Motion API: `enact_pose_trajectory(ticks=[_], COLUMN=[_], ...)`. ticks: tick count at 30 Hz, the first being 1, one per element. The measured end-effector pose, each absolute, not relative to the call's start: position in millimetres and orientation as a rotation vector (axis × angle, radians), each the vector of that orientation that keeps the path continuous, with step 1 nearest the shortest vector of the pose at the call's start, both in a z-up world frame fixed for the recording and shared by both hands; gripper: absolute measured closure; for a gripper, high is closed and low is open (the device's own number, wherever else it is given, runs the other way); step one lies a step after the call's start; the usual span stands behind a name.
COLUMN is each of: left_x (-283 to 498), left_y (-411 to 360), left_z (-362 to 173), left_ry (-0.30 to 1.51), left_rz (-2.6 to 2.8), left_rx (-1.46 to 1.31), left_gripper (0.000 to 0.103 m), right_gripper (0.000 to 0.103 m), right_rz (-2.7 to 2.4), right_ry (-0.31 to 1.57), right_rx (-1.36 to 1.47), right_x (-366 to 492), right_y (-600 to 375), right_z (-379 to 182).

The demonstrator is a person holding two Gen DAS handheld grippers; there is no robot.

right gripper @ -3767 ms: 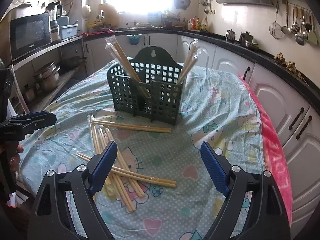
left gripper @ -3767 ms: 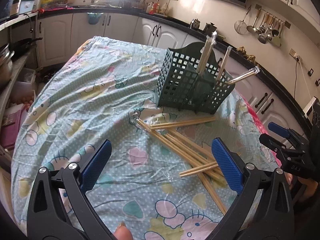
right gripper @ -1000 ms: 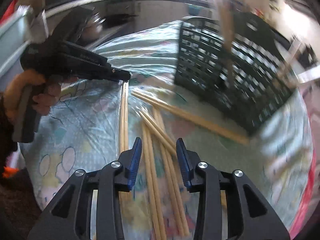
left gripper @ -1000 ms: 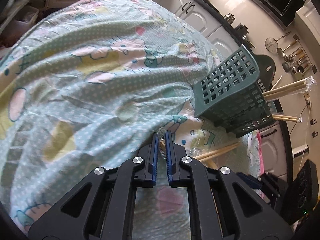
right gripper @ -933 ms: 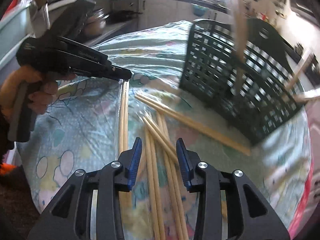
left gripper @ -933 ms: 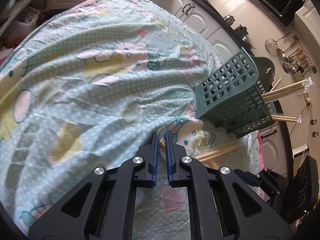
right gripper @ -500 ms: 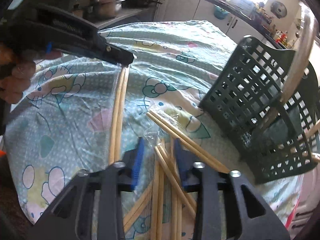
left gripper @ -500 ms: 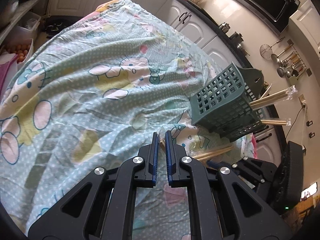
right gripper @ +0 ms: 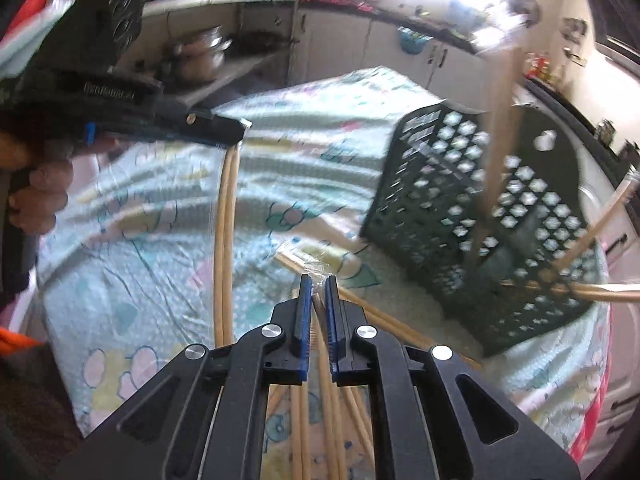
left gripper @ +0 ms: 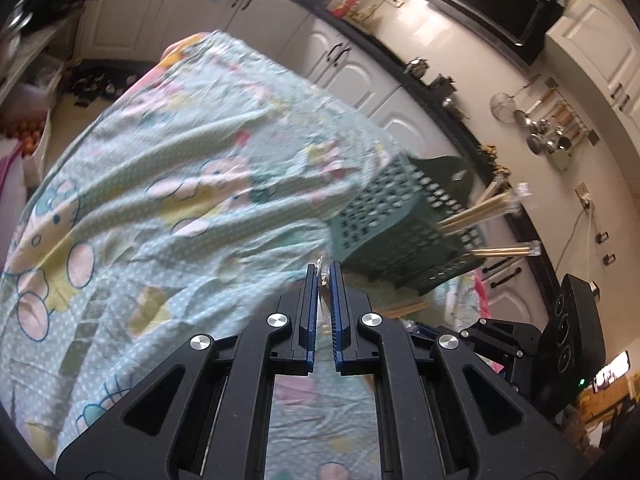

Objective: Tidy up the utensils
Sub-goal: 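Lift the held chopsticks and carry them over the green caddy with both tools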

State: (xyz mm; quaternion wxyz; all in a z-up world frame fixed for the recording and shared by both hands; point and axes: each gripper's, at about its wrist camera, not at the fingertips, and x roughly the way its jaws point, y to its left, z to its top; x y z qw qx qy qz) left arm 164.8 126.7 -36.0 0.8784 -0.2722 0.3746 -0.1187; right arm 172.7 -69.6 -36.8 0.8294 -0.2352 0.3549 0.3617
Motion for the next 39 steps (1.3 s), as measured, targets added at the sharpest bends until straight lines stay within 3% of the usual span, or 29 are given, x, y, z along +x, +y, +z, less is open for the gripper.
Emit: enact_pose_trajectory(ticks=[19, 39], left_x=[152.0, 153.3], left_y=[57.7, 61.7], left_z=[80.5, 184.9], left_ry=[0.598, 0.403], left_rz=[-0.391, -0.356], left_rx=[-0.421, -0.328], left_gripper=[0.101, 0.1], right_gripper=[0.099, 0.099], right_rz=[0.648, 0.616], right_ry=[0.481, 0.179], right_rx=[-0.169, -0.056], right_x=[144.5, 163.9], right_y=[-173.8, -183.6], right_z=[78.4, 168.0])
